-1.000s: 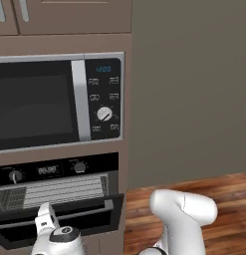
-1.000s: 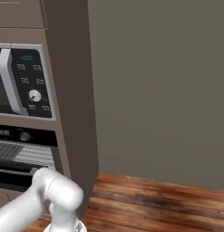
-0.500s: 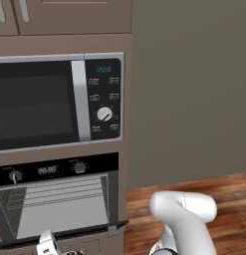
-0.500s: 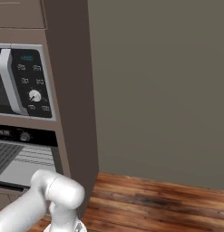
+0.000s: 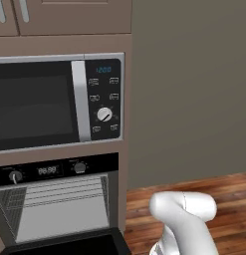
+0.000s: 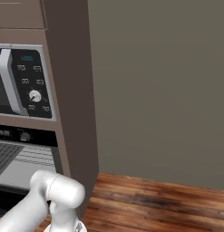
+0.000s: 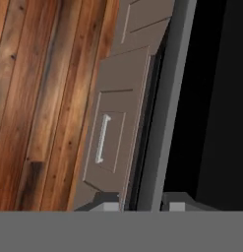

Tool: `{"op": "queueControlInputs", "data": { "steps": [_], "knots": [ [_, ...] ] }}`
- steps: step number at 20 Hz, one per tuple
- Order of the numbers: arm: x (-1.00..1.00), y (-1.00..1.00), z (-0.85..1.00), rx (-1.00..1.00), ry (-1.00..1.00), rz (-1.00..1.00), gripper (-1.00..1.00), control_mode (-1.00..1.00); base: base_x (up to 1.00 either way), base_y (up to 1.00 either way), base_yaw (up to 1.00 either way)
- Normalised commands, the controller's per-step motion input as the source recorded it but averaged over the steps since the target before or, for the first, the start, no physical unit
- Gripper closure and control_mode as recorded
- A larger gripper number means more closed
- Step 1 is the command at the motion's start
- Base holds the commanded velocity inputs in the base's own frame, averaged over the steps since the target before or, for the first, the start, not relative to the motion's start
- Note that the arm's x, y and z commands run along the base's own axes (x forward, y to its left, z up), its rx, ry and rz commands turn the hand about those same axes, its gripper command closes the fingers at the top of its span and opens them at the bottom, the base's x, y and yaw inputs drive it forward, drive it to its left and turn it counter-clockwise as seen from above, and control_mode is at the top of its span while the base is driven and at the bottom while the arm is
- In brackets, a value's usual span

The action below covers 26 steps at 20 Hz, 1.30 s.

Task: Take the fish from the oven and place it on the plate on the counter.

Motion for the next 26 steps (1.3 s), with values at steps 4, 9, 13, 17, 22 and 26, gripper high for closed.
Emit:
{"op": "queueControlInputs", "data": {
  "steps": [4,9,13,17,22,26],
  "knots": [
    [-0.26,0.0,-1.0,0.0,0.09,0.0,1.0,-1.0,0.0,0.0,0.0],
    [-0.08,0.0,-1.0,0.0,0.07,0.0,1.0,-1.0,0.0,0.0,0.0],
    [-0.08,0.0,-0.68,0.0,0.1,0.0,1.0,-1.0,0.0,0.0,0.0],
    [-0.3,0.01,0.05,0.0,0.01,0.01,1.0,-1.0,0.0,0.0,0.0],
    [-0.49,0.15,0.55,0.0,-0.02,0.04,1.0,-1.0,0.0,0.0,0.0],
    [-0.42,0.01,0.98,0.0,-0.17,0.03,1.0,-1.0,0.0,0.0,0.0]
  ]
}}
